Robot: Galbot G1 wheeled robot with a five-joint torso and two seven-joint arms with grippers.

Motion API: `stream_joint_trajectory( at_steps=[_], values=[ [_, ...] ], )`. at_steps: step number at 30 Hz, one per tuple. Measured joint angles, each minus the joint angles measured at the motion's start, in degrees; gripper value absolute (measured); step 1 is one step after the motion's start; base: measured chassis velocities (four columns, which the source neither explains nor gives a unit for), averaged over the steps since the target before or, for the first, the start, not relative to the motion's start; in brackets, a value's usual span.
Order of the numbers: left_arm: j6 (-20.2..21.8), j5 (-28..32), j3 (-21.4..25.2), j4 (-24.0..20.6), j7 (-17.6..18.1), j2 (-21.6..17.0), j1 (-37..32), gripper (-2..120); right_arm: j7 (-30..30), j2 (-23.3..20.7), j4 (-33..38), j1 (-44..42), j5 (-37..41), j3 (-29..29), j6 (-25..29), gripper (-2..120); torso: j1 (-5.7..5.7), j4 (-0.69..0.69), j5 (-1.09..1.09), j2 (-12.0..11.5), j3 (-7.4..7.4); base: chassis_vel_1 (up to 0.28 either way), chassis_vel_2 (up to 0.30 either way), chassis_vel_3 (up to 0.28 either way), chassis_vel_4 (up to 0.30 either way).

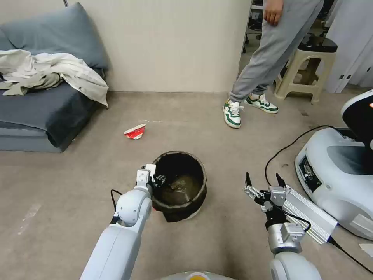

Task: Pick up the trash can from the floor.

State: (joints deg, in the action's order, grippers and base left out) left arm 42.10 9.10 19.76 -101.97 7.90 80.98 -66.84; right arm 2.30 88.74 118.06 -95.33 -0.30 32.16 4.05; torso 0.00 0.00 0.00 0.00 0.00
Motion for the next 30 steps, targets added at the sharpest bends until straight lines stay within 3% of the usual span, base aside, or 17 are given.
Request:
stream_joint_trajectory(
  at_steps=[5, 11, 12, 19, 23, 30],
  values=[
    [0.0, 0.0, 0.0, -0.3, -0.1, -0.2, -0.3, 21, 0.0, 0.0, 0.0, 0.0, -0.2, 0.0, 0.1, 100, 0.00, 0.00, -0.01, 0.0, 0.00, 0.000, 0.000, 0.000, 0.000],
    [0.0, 0.1, 0.1, -1.3, 0.4, -0.4, -0.8, 11, 0.0, 0.1, 0.0, 0.0, -0.3, -0.2, 0.2, 100, 0.00, 0.00, 0.00, 0.0, 0.00, 0.000, 0.000, 0.000, 0.000],
    [-0.3, 0.5, 0.0, -1.6, 1.9, -0.3, -1.1, 9, 0.0, 0.2, 0.0, 0.0, -0.3, -0.2, 0.2, 100, 0.00, 0.00, 0.00, 0.0, 0.00, 0.000, 0.000, 0.000, 0.000],
    [-3.2, 2.3, -0.1, -3.9, 4.5, -0.8, -3.0, 8, 0.0, 0.2, 0.4, -0.3, -0.5, -0.2, 0.2, 100, 0.00, -0.01, -0.03, 0.0, 0.01, 0.000, 0.000, 0.000, 0.000],
    [-7.4, 3.7, 0.1, -7.8, 5.7, -2.0, -5.4, 4, 0.0, 0.3, 0.9, -0.6, -0.5, -0.2, 0.3, 100, 0.00, 0.00, -0.01, 0.0, 0.01, 0.000, 0.000, 0.000, 0.000],
    [-11.0, 9.1, 0.7, -13.1, 6.5, -2.9, -8.1, 2, 0.0, 0.4, 1.3, -0.6, -0.9, -0.2, 0.3, 100, 0.00, 0.00, -0.02, 0.0, 0.01, 0.000, 0.000, 0.000, 0.000]
  ],
)
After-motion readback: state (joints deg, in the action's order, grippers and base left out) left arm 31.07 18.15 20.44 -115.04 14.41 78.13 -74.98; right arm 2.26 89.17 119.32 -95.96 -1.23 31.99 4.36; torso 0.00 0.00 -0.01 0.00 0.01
